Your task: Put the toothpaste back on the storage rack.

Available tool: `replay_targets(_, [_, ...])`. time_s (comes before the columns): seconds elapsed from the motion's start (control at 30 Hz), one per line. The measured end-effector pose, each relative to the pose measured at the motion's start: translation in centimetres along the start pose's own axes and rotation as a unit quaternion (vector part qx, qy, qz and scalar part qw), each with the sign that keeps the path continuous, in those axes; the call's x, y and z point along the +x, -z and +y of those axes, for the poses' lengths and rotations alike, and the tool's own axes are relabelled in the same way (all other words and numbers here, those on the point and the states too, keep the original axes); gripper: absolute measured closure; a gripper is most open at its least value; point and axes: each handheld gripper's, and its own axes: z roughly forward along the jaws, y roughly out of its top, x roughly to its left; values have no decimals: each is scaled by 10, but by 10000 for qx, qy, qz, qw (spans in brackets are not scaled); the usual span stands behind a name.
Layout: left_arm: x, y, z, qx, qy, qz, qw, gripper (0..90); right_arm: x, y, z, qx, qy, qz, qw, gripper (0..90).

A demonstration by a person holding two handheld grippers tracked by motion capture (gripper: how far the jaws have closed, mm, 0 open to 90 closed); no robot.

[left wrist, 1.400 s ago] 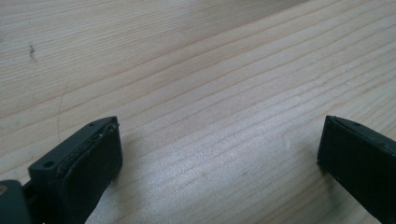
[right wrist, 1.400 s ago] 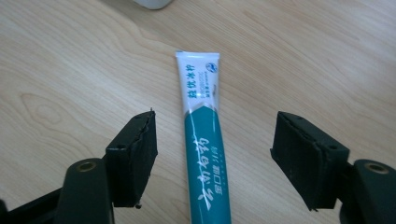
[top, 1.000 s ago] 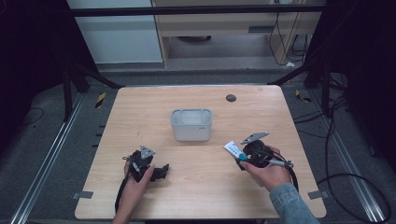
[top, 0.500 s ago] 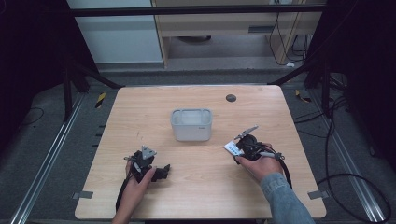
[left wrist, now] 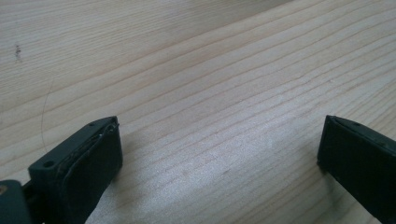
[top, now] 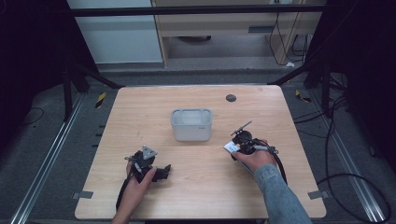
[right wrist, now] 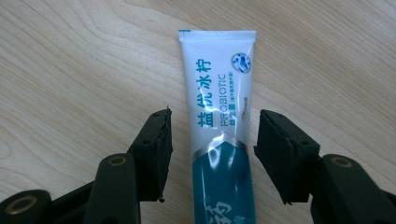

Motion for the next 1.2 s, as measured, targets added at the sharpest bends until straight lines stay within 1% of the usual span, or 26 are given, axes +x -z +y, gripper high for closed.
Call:
replay_targets(0.03, [0, 0, 0, -1, -1, -6, 10000, 0, -1, -2, 0, 9, 29, -31, 10000, 458])
replay_targets(0.07, [0, 0, 0, 0, -1, -7, 10000, 0, -2, -2, 1, 38, 4, -42, 10000, 463])
replay_targets(0.27, [-1, -1, 1, -6, -25, -25, 10000, 0, -8, -5, 2, 101, -108, 94, 9998, 490])
replay_targets(0.43, [-1, -1, 1, -8, -25, -28, 10000, 0, -6, -9, 2, 225, -18, 144, 9996, 509])
replay_targets(0.5, [-1, -1, 1, -8, -25, -29, 10000, 0, -5, -11, 2, 239, 11, 122, 9996, 508])
replay_targets(0.53, [-1, -1, 1, -6, -25, -29, 10000, 0, -5, -12, 2, 255, 14, 103, 9996, 510])
replay_targets(0.77, [-2, -1, 1, -4, -29, -32, 10000, 0, -9, -12, -1, 288, -37, 191, 9994, 546])
replay_targets(0.87, [-2, -1, 1, 1, -35, -37, 10000, 0, -11, -12, -1, 299, 7, 227, 9993, 555])
replay_targets(1.0, [-2, -1, 1, 0, -38, -36, 10000, 0, -8, -12, -1, 297, 80, 118, 9995, 566])
replay_targets(1.1, [-2, -1, 1, 1, -37, -36, 10000, 0, -7, -12, -1, 316, 143, 105, 9993, 589])
replay_targets(1.17, [-2, -1, 2, 5, -46, -38, 10000, 0, -7, -11, -1, 337, 134, 71, 9993, 626])
replay_targets(1.2, [-2, -2, 2, 4, -43, -41, 10000, 0, -7, -11, -1, 337, 134, 71, 9993, 626])
